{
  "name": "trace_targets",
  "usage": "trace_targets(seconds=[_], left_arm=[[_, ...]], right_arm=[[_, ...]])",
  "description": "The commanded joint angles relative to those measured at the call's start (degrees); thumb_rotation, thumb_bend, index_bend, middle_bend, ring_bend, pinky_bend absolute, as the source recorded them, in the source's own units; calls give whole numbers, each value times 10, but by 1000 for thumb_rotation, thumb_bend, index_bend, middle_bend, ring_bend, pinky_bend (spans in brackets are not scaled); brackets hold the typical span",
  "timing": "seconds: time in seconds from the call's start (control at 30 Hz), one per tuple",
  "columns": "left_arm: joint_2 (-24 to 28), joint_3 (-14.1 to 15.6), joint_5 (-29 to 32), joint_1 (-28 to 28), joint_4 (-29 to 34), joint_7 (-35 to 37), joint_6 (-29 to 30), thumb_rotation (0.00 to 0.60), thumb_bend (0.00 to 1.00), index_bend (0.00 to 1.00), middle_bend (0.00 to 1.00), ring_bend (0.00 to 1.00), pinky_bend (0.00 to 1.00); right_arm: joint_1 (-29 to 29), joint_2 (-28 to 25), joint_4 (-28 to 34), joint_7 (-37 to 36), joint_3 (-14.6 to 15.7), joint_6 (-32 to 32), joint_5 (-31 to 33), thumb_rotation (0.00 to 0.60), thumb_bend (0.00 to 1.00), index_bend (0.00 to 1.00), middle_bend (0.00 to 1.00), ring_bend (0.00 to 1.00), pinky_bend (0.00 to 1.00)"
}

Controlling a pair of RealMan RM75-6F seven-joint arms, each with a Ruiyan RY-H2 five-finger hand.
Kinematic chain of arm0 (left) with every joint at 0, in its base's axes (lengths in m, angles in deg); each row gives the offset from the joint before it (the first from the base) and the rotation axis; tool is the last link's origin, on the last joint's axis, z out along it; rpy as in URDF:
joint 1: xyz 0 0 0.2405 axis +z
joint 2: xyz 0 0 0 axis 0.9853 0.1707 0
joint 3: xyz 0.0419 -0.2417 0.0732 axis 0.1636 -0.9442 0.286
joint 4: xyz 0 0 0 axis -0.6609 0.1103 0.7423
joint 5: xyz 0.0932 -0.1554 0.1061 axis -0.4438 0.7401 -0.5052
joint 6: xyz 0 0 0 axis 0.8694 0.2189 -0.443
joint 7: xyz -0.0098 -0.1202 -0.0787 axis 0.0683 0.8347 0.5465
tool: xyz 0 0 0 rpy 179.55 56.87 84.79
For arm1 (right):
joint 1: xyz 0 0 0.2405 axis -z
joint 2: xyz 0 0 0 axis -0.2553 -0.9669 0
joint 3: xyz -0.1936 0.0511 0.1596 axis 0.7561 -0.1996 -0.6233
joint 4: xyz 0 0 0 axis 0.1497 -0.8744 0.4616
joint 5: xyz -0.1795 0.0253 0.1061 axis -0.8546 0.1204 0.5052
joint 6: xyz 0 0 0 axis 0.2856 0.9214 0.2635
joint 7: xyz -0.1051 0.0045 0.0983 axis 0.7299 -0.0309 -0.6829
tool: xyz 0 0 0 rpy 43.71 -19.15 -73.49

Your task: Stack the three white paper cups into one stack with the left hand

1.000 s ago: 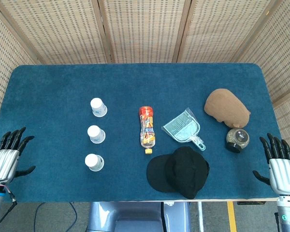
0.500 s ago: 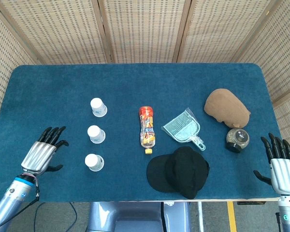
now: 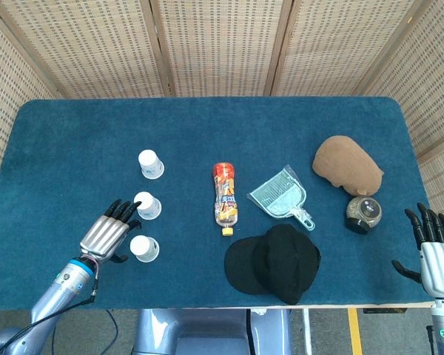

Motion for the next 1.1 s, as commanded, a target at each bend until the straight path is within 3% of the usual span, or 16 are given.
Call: trace_targets(seconds=[0.03, 0.23, 0.4, 0.53, 0.73, 1.1], left_arm=[[-17, 0, 21, -15, 2, -23, -3, 600, 122, 331, 0, 0, 0], [-35, 7, 53, -32, 2, -50, 4, 600, 122, 326, 0, 0, 0], [-44, 15, 73, -43, -4, -66, 10, 600, 140, 392, 0, 0, 0], [-44, 22, 81, -48, -3, -70, 18, 600, 245, 431, 0, 0, 0], [-40, 28, 76, -51, 1, -60, 28, 600, 257, 447, 0, 0, 0], [4, -2, 24, -51, 46, -27, 86, 600, 255, 443, 0, 0, 0]], right_arm=[[0, -2, 0, -6, 0, -1, 0, 600, 57, 124, 0, 0, 0], [0, -5, 0, -17, 0, -3, 0, 600, 57, 125, 0, 0, 0], [2, -7, -2, -23, -1, -2, 3, 600, 57, 126, 0, 0, 0], [2, -7, -4, -27, -3, -2, 6, 600, 57, 126, 0, 0, 0], [3, -5, -4, -27, -4, 1, 5, 600, 57, 126, 0, 0, 0], [2, -5, -4, -28, -4, -2, 8, 600, 57, 126, 0, 0, 0]])
